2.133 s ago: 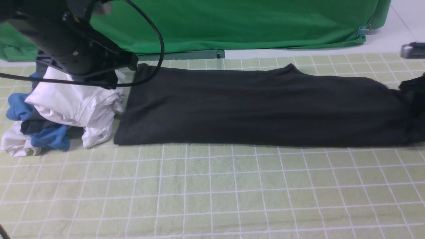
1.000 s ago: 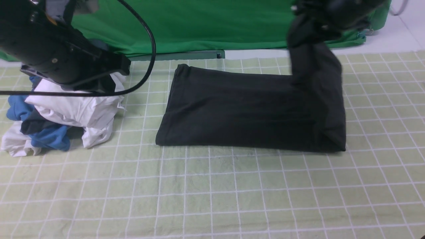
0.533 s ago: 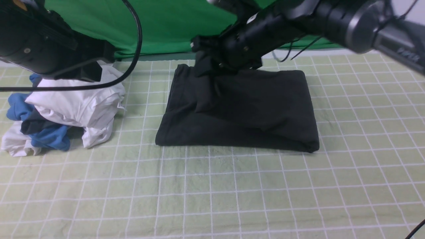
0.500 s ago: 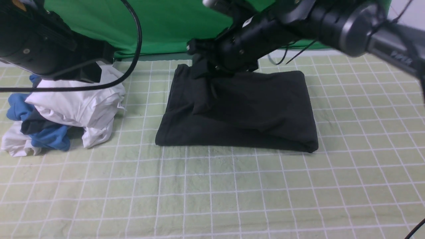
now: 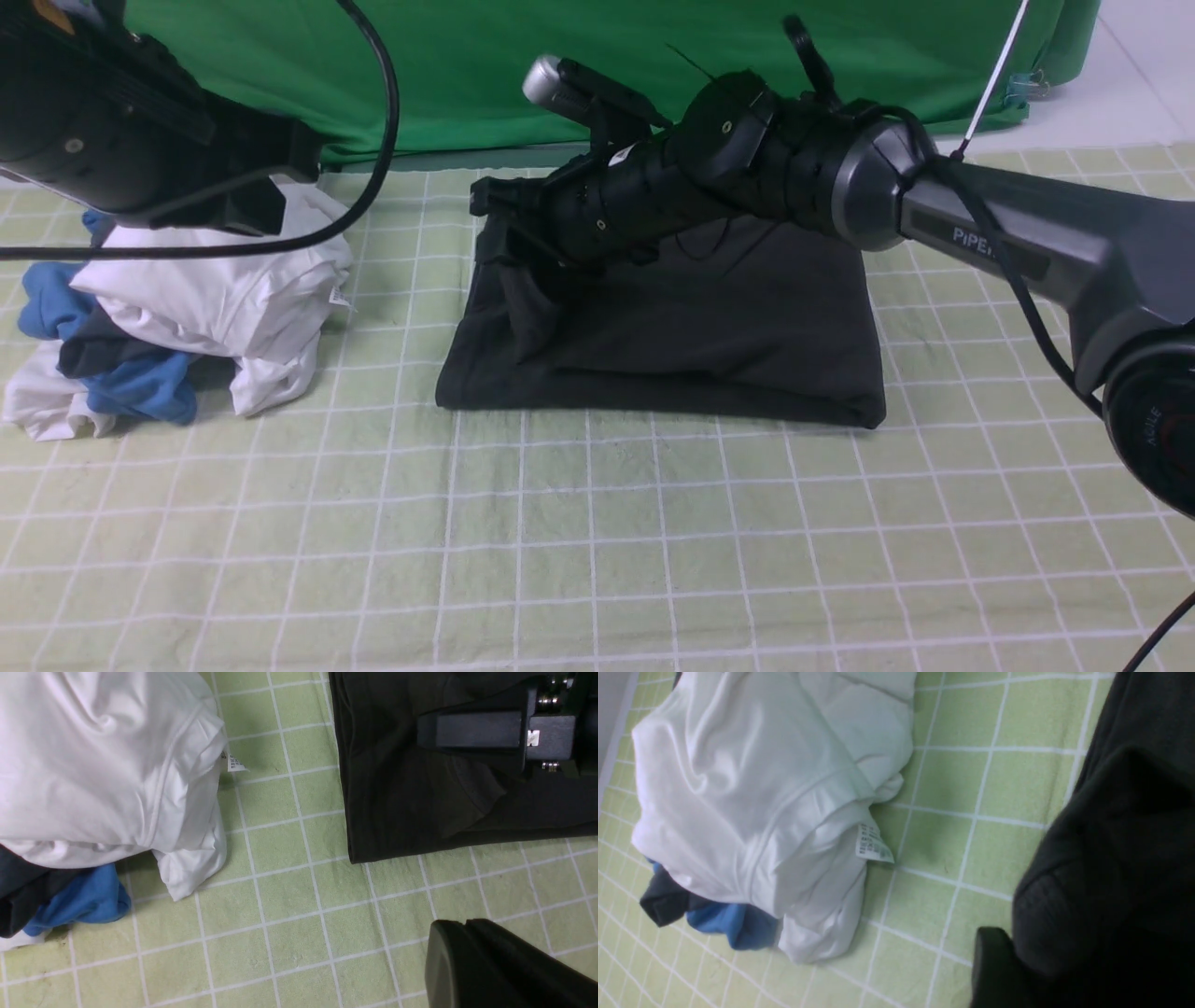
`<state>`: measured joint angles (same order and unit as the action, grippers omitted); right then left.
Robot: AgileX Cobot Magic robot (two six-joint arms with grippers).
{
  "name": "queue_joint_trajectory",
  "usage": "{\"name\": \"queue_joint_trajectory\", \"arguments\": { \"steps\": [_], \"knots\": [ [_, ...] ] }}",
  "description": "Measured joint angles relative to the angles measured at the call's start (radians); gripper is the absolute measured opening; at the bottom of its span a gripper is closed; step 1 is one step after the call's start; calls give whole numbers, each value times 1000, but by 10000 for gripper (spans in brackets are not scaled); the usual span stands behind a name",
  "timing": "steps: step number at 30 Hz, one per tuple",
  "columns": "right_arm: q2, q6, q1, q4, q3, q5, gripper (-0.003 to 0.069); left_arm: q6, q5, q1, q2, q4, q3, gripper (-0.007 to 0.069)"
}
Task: Fold a long-sleeved shirt over a green coffee tablecloth.
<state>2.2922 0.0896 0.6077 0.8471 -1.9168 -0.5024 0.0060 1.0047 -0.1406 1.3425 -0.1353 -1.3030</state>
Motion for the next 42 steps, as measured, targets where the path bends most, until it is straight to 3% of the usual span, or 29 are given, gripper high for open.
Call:
{"name": "queue_joint_trajectory", "arguments": {
  "steps": [4, 9, 11, 14, 16, 19, 23, 28, 35, 37, 42],
  "knots": [
    [0, 52, -2, 4, -80, -77, 454, -6, -7, 0, 0, 0, 0, 11],
    [0, 124, -14, -43, -181, -177, 461, -14, -11, 0, 0, 0, 0, 11],
    [-1, 151, -31, -128, -241, -268, 448, -22, -14, 0, 0, 0, 0, 11],
    [-5, 156, -70, -265, -313, -403, 335, -24, -36, 0, 5, -3, 0, 11],
    [-11, 156, -106, -361, -372, -517, 174, -24, -49, 0, 19, -22, 0, 11],
    [-30, 161, -160, -457, -438, -655, 40, -6, -61, 0, 69, -76, 0, 11],
    [-92, 160, -259, -505, -458, -703, 7, 37, -71, 0, 200, -172, 0, 11],
    [-179, 151, -349, -518, -405, -705, 5, 73, -92, 0, 315, -205, 0, 21],
    [-358, 208, -424, -520, -45, -711, 3, 118, -197, 0, 433, -207, 0, 207],
    [-410, 251, -430, -520, 105, -718, 3, 128, -263, 0, 476, -220, 0, 358],
    [-445, 296, -430, -514, 242, -718, 3, 156, -332, 0, 547, -250, 0, 605]
  ]
}}
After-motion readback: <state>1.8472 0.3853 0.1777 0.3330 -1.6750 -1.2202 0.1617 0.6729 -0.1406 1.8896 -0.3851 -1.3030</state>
